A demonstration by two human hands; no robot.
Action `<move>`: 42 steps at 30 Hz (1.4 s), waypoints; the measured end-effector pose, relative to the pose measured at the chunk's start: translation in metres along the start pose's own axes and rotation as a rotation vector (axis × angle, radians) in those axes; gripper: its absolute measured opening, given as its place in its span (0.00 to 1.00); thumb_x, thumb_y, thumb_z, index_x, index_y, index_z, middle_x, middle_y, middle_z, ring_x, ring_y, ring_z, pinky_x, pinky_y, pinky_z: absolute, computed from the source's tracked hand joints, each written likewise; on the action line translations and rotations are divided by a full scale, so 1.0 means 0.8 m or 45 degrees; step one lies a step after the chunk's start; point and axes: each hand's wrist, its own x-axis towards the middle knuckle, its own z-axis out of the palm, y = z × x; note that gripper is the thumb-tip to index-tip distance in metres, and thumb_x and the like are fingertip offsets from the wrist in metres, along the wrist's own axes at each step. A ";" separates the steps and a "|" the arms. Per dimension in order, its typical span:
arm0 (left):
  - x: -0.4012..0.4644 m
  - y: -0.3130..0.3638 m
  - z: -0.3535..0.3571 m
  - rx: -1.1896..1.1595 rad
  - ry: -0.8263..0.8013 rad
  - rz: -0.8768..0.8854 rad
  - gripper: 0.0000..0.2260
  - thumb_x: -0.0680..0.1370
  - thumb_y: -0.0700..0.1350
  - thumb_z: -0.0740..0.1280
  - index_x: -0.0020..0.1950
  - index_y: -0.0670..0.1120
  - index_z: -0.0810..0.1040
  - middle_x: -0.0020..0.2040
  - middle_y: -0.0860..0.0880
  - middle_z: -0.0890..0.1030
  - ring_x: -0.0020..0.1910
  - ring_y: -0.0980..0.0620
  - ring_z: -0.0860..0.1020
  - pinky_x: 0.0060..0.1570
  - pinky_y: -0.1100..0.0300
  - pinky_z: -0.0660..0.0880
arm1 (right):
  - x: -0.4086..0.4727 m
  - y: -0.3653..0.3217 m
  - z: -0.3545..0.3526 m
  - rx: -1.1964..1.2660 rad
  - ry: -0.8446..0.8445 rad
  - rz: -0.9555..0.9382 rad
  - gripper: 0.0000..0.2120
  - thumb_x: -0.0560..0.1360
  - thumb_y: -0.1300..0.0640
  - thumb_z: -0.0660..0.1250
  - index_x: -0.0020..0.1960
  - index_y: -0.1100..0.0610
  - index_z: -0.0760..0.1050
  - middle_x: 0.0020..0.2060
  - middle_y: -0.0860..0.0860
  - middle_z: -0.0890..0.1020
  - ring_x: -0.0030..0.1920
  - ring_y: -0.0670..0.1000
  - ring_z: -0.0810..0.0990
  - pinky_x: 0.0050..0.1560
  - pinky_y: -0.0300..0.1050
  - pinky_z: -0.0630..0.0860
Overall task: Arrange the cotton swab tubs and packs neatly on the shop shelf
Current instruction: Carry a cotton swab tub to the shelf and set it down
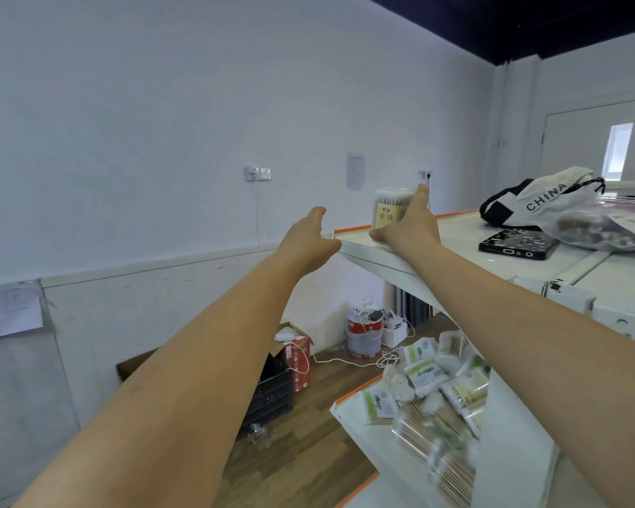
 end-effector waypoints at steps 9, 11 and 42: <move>-0.010 -0.051 -0.032 -0.016 0.091 -0.116 0.28 0.78 0.45 0.64 0.75 0.48 0.55 0.69 0.43 0.67 0.65 0.45 0.69 0.54 0.59 0.67 | -0.024 -0.030 0.059 0.122 -0.139 -0.229 0.49 0.67 0.58 0.75 0.75 0.55 0.44 0.62 0.55 0.72 0.60 0.55 0.73 0.52 0.44 0.72; -0.014 -0.066 -0.039 -0.021 0.110 -0.153 0.29 0.78 0.45 0.64 0.75 0.48 0.55 0.69 0.43 0.67 0.65 0.45 0.70 0.55 0.58 0.68 | -0.029 -0.034 0.079 0.148 -0.194 -0.242 0.49 0.67 0.59 0.75 0.75 0.54 0.44 0.62 0.53 0.72 0.59 0.53 0.74 0.48 0.42 0.71; 0.081 -0.459 -0.136 0.132 -0.084 -0.295 0.28 0.78 0.44 0.63 0.75 0.46 0.54 0.71 0.43 0.65 0.68 0.44 0.67 0.62 0.54 0.66 | -0.012 -0.057 0.508 0.132 -0.335 -0.055 0.49 0.67 0.55 0.74 0.75 0.52 0.43 0.65 0.55 0.70 0.61 0.56 0.73 0.59 0.53 0.72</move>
